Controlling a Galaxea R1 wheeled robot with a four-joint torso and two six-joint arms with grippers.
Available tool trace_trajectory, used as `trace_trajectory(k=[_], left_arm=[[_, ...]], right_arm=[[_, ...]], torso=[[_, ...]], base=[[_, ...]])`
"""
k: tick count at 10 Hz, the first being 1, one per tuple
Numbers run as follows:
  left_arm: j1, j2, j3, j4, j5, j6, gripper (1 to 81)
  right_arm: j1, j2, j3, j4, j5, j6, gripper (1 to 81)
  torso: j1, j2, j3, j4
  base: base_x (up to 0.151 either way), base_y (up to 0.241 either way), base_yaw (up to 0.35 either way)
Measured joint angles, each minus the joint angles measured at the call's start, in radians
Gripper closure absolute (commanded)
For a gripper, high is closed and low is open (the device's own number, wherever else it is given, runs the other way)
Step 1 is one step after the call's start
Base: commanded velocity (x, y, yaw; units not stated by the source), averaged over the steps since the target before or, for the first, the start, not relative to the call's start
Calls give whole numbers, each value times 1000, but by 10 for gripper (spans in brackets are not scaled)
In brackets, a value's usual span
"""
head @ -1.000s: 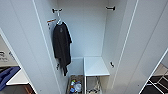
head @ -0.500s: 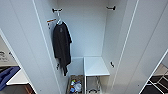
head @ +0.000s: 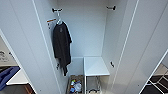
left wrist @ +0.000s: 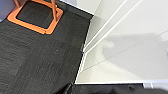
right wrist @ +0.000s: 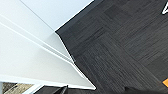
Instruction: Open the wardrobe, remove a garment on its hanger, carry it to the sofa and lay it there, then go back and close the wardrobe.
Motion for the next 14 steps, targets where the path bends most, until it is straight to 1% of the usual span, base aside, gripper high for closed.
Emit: trace_trajectory(k=[2,3,5,6,8,9,11,12,14], left_arm=[[-37,1,-47,-161,21,-1,10],[-72,3,-74,-243,23,-5,10],[-146,41,-140,-352,11,-19,10],[-171,66,-159,-389,46,-20,10],[-235,106,-204,-434,127,-20,10],[-259,123,-226,-443,141,-21,10],[-255,206,-262,-447,159,-22,10],[-254,262,-266,-448,167,-22,10],[-244,332,-298,-452,149,-23,10]], right_arm=[[50,-15,0,0,-1,116,10],[76,-20,1,0,-2,163,10],[144,-47,32,1,-8,252,10],[176,-57,72,1,-11,281,10],[234,-41,172,1,-15,321,10],[258,-12,201,0,-15,331,10],[264,58,192,3,-24,353,10],[256,112,185,-16,-11,352,10],[220,247,179,-53,-18,364,10]], torso=[[0,0,0,0],[0,0,0,0],[0,0,0,0],[0,0,0,0],[1,1,-1,0],[1,1,-1,0],[2,2,-2,0],[2,2,-2,0],[2,2,-2,0]], base=[[0,0,0],[0,0,0],[0,0,0],[0,0,0],[0,0,0],[0,0,0],[0,0,0],[0,0,0],[0,0,0]])
